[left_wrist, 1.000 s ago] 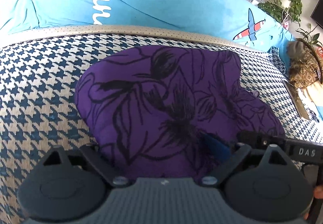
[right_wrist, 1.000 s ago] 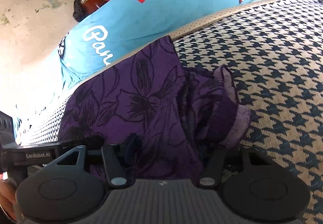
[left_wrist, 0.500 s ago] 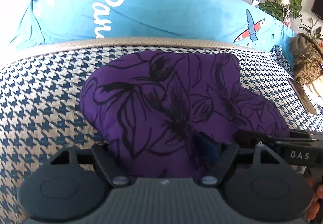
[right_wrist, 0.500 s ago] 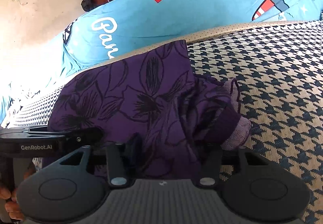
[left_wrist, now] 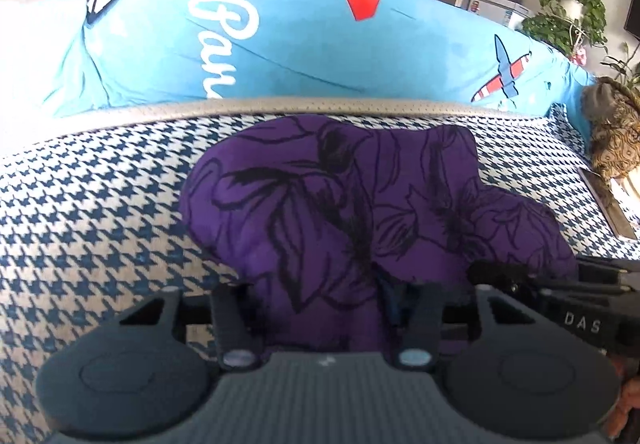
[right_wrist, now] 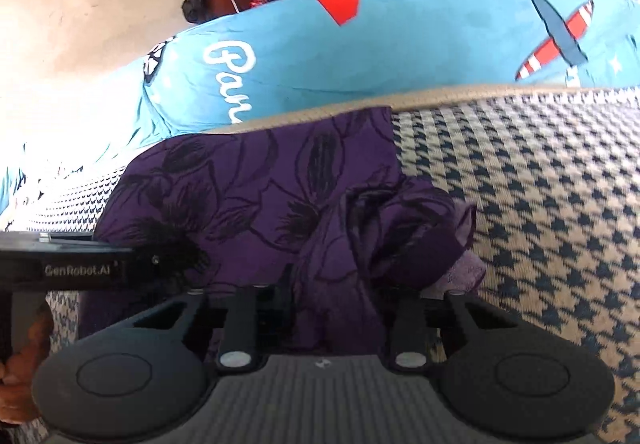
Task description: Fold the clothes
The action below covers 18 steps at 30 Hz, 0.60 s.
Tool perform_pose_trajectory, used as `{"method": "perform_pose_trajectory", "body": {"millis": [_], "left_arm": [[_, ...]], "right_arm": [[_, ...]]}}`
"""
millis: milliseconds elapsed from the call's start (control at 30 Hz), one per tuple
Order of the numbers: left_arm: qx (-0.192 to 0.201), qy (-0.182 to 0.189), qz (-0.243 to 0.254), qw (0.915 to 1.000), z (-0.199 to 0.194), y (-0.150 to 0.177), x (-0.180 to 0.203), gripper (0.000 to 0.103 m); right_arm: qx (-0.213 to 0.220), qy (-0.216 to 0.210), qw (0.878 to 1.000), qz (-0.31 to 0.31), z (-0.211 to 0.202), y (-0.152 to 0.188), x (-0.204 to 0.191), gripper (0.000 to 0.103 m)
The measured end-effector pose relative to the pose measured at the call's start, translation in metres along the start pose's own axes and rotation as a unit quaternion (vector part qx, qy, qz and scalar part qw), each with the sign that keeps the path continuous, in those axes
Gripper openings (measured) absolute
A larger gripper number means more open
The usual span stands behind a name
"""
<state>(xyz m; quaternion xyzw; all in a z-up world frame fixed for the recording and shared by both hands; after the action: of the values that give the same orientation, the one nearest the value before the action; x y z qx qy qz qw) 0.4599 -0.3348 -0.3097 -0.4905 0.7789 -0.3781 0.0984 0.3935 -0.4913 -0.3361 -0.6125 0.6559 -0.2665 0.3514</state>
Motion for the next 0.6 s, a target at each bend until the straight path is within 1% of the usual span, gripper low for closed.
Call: {"method": "perform_pose_trajectory", "body": {"millis": [200,333,600], "left_arm": [[0.024,-0.036,0.031,0.9986,-0.018,-0.003,0.006,0.044],[0.043,-0.053,0.036,0.997,-0.034,-0.007,0.0,0.044],[0.054,-0.081,0.027,0.9949,-0.056,-0.009,-0.017,0.044]], "right_arm": [[0.029,0.001,0.999,-0.025,-0.016,-0.012,-0.013,0.027],[0.048,-0.006,0.998,-0.043,-0.023,-0.021,-0.027,0.027],[0.073,-0.018,0.995,-0.07,-0.03,-0.035,-0.059,0.027]]}}
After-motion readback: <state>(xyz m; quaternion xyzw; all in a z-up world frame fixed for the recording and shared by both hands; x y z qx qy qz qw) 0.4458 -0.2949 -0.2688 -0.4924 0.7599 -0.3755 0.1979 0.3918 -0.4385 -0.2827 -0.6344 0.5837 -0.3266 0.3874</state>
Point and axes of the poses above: each gripper's, at about its wrist camera, not at the fingertips, and z roughly the way its jaws point, x to its right, y to its underside, the point moved 5 cm from there along z, roughly the way its jaws point, and after that the axes turned 6 degrees about -z, right-handed, at the moved point
